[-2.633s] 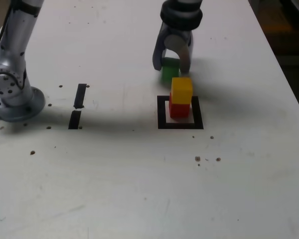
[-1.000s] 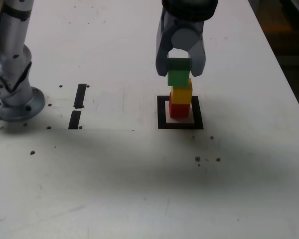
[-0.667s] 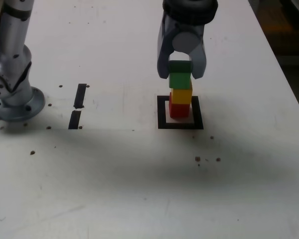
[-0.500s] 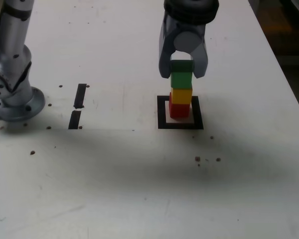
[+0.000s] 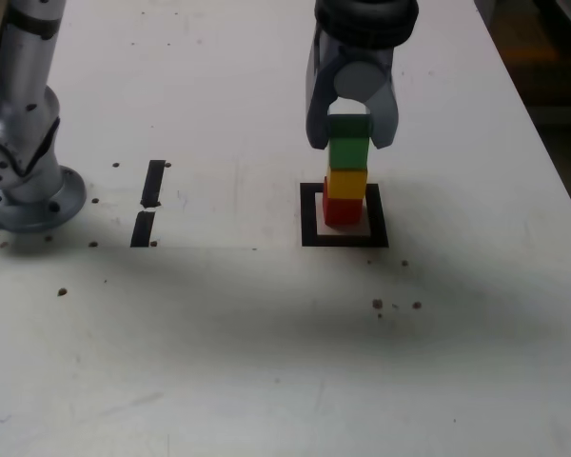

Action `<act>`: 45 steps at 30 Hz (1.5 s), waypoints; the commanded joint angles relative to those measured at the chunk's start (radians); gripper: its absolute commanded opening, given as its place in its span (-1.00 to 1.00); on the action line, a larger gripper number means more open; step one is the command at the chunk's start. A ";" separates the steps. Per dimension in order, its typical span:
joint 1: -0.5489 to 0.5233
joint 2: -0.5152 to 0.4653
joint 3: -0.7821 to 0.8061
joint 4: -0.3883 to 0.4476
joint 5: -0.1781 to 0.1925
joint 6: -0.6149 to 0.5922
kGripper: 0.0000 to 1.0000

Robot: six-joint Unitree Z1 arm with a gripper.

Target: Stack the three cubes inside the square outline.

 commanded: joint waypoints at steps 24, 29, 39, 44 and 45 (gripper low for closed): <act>-0.002 -0.186 -0.024 0.092 0.015 -0.001 0.99; 0.013 -0.379 0.047 0.145 0.037 0.048 0.99; 0.100 -0.511 0.544 -0.017 0.037 0.159 0.97; 0.103 -0.568 0.745 -0.149 -0.031 0.159 0.97; 0.105 -0.579 0.770 -0.163 -0.042 0.158 0.97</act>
